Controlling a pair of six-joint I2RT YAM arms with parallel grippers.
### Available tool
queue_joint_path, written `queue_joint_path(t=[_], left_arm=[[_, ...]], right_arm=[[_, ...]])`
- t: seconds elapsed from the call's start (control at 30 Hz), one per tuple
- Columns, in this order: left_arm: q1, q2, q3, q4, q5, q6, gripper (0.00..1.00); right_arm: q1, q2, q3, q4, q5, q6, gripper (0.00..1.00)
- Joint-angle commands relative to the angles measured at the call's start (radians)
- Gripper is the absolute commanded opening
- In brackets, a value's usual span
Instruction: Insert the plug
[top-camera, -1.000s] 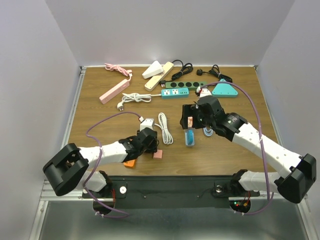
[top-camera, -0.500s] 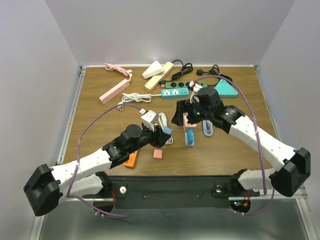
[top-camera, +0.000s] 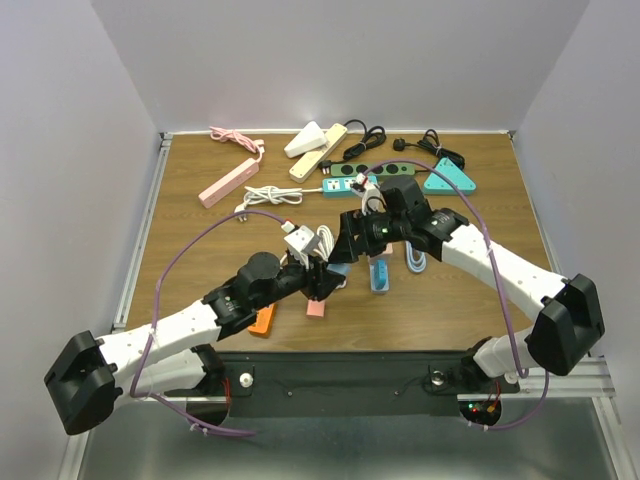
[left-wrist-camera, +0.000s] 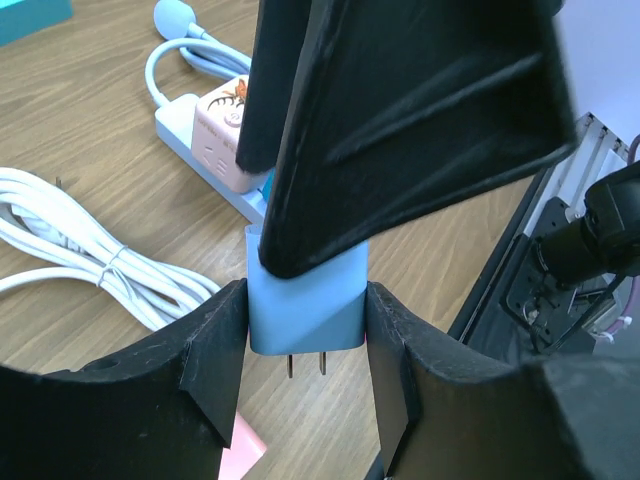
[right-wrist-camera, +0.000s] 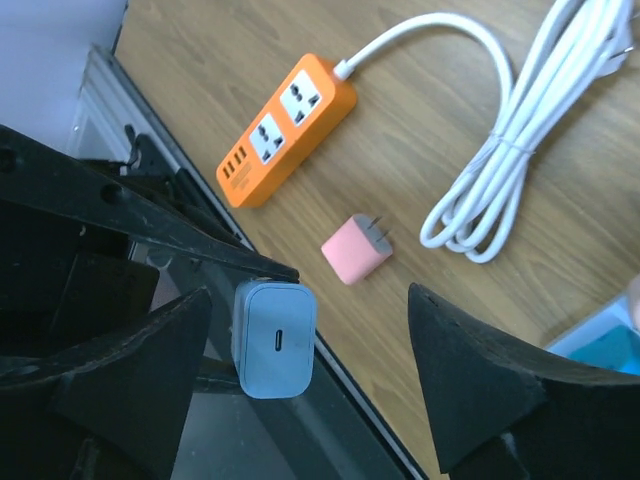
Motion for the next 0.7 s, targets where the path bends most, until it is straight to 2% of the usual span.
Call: queue_joint_path(t=[0.0, 0.2, 0.3, 0.33, 0.4, 0.43, 0.47, 0.5, 0.53, 0.57, 0.6, 0.63, 0.67], left_arm=[[-0.009, -0.028, -0.002, 0.068, -0.013, 0.025, 0.0], [-0.015, -0.023, -0.002, 0.065, -0.059, 0.025, 0.0], [-0.031, -0.012, 0.001, 0.075, -0.081, 0.022, 0.0], [-0.038, -0.008, 0.001, 0.077, -0.083, 0.022, 0.0], [-0.05, -0.003, 0.003, 0.081, -0.092, 0.021, 0.0], [-0.051, 0.0, 0.003, 0.083, -0.095, 0.022, 0.0], [-0.054, 0.006, 0.004, 0.083, -0.1, 0.019, 0.0], [-0.059, 0.008, 0.004, 0.083, -0.114, 0.017, 0.02], [-0.059, 0.011, 0.006, 0.078, -0.114, 0.013, 0.09], [-0.059, 0.012, 0.009, 0.072, -0.143, -0.005, 0.29], [-0.059, 0.012, 0.009, 0.054, -0.157, -0.016, 0.37], [-0.059, 0.009, 0.009, 0.043, -0.184, -0.027, 0.6], [-0.059, 0.005, 0.007, 0.028, -0.2, -0.038, 0.69]], right_arm=[[0.001, 0.0, -0.022, 0.048, -0.101, 0.001, 0.82], [0.001, -0.007, -0.045, 0.05, -0.166, 0.0, 0.71], [-0.001, -0.009, -0.055, 0.051, -0.181, -0.008, 0.58], [0.001, -0.006, -0.057, 0.051, -0.189, -0.011, 0.49], [0.001, 0.006, -0.051, 0.056, -0.218, -0.016, 0.38], [-0.001, 0.009, -0.049, 0.056, -0.223, -0.017, 0.25], [0.001, 0.011, -0.049, 0.057, -0.224, -0.022, 0.19], [0.001, 0.016, -0.048, 0.057, -0.221, -0.025, 0.07], [-0.001, 0.013, -0.048, 0.057, -0.209, -0.026, 0.0], [-0.001, 0.008, -0.048, 0.057, -0.189, -0.022, 0.0], [-0.001, -0.001, -0.048, 0.056, -0.137, -0.022, 0.0], [-0.002, -0.007, -0.048, 0.056, -0.106, -0.017, 0.0], [-0.004, -0.013, -0.048, 0.057, -0.076, -0.019, 0.0]])
